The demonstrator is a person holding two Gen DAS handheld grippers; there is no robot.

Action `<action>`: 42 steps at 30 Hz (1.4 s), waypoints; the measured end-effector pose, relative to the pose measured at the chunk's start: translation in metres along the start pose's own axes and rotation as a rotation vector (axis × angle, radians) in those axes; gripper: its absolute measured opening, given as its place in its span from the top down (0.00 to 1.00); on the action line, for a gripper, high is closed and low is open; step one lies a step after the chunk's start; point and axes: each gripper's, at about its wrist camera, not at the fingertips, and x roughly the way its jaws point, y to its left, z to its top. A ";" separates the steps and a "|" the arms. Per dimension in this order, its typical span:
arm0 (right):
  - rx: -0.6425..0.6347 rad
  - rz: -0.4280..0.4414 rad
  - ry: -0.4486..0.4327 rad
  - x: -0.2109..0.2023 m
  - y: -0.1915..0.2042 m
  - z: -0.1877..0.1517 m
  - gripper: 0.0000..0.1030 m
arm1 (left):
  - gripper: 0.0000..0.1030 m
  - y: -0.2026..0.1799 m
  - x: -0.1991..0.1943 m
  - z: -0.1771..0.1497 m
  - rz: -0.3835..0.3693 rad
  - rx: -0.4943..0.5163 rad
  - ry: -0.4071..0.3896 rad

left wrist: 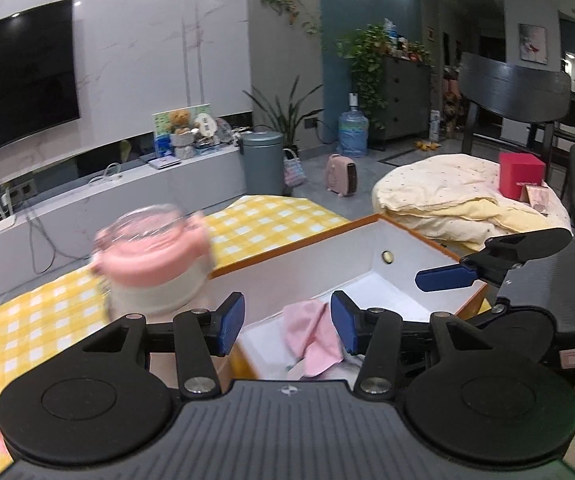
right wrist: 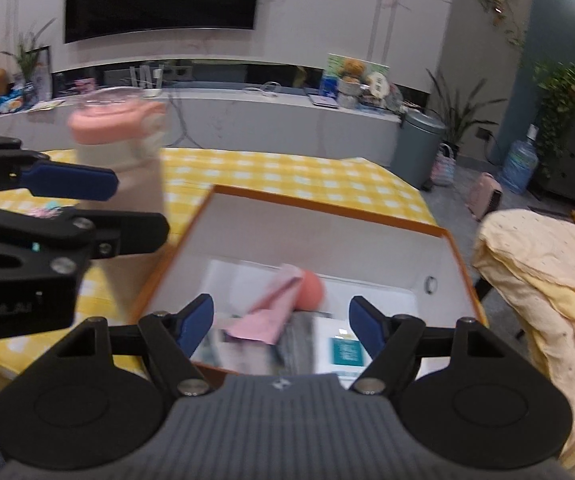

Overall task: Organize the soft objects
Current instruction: 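Move both open tools back over the pile on the bed, then grasp the teal backpack strap with the left tool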

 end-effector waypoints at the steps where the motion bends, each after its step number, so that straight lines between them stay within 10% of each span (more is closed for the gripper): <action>1: -0.010 0.011 -0.003 -0.001 0.007 0.001 0.28 | 0.44 0.004 -0.002 -0.003 0.008 -0.007 -0.001; 42: -0.371 0.270 0.098 0.084 0.233 0.015 0.31 | 0.45 0.197 -0.043 -0.134 0.247 -0.398 0.184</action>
